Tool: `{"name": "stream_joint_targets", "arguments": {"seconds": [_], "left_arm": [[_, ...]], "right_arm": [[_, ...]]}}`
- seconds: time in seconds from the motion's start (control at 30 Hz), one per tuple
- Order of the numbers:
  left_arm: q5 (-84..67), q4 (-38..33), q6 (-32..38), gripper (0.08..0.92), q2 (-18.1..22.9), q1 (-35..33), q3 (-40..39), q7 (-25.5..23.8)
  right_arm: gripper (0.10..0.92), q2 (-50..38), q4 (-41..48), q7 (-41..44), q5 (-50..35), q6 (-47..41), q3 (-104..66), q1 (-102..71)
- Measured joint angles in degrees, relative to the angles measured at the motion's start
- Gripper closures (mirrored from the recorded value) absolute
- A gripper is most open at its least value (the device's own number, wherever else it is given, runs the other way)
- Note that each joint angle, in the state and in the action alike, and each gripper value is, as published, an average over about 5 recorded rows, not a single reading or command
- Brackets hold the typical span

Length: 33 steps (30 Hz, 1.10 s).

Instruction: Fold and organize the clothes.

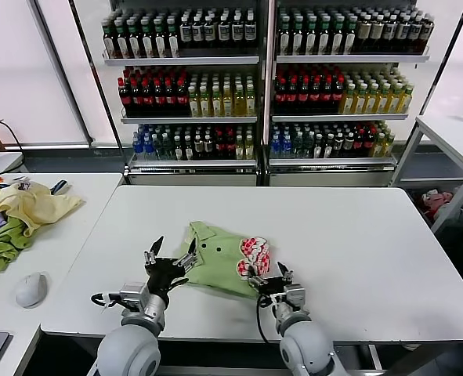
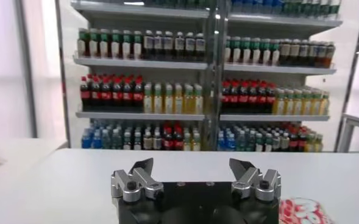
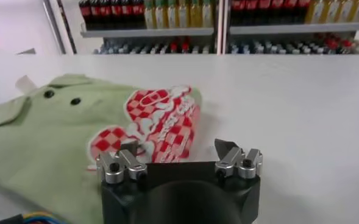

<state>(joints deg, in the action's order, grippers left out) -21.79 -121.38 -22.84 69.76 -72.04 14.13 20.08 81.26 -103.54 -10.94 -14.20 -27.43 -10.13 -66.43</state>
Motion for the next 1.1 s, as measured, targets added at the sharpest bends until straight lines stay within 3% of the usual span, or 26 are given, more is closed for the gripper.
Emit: {"name": "stream_joint_targets", "arguments": {"seconds": [0.4,0.77,0.97,1.1], "left_arm": [[0.6,-1.4,0.1,0.177,-0.4,-1.8,1.0,0.1],[0.8,-1.6,-0.4,0.177,-0.3,-1.8,0.6,0.1],[1.4,-1.6,-0.7,0.177,-0.2,-1.7,-0.1,0.0],[1.7,-1.5,-0.8,0.177,0.0,-1.6,-0.5,-0.1]], "right_arm": [[0.544,0.0,3.5,1.0,-0.9,0.4,1.1,2.9],[0.854,-5.6,6.4,4.0,-1.2,0.1,-1.7,7.8],[0.881,-10.6,9.5,7.6,-0.3,1.0,-3.1,12.8],[0.804,-13.0,12.4,10.1,1.2,2.8,-3.0,16.2]]}}
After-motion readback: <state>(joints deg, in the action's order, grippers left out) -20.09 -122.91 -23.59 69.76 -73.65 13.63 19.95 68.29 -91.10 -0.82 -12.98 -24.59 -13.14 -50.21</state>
